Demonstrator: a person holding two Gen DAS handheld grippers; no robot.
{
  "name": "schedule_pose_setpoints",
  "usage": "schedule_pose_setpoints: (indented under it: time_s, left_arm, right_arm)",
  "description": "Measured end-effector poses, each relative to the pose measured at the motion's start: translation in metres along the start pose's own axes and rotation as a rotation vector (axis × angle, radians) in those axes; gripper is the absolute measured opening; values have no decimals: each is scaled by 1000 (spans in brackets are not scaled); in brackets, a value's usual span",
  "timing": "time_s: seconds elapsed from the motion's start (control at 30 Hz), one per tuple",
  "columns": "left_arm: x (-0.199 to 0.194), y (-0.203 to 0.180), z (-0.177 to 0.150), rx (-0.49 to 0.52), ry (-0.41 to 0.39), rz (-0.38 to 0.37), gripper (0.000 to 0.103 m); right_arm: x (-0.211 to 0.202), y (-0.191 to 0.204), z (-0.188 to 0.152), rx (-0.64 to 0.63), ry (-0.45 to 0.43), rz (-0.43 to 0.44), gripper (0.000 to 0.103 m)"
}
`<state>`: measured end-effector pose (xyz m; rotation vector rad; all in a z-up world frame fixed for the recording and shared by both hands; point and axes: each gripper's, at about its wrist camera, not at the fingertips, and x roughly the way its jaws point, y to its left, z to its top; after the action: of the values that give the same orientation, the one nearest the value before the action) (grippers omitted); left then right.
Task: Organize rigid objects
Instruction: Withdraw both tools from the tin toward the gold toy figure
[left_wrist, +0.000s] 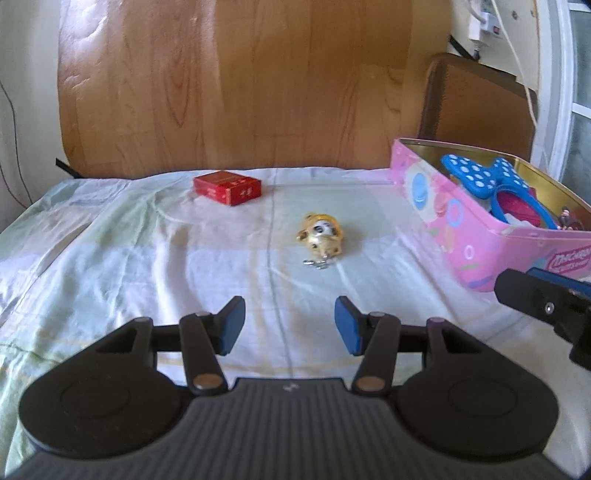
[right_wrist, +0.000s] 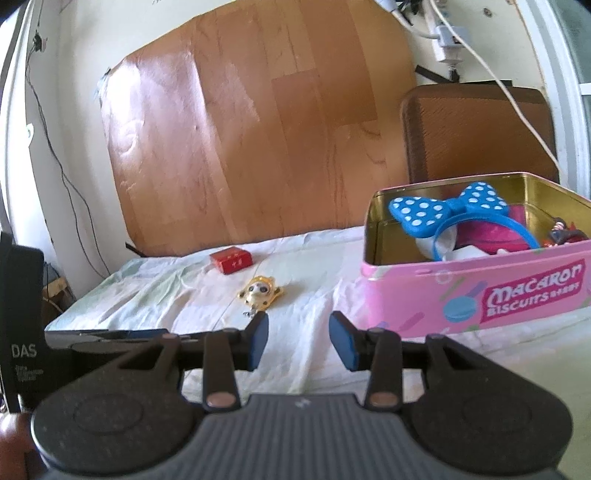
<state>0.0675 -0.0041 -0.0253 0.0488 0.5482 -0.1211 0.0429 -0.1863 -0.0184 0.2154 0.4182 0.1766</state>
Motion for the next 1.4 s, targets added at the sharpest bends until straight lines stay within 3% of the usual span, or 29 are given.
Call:
schedule_pose_setpoints:
  time_s: [0.87,1.4]
  left_arm:
    - [30,71,3,-111,24,114,56]
    - [37,77,1,-132,34,67,62]
  right_arm:
    - [54,44,-6,-98,105,48,42]
    - [83,52,-11,-103,164,49,43]
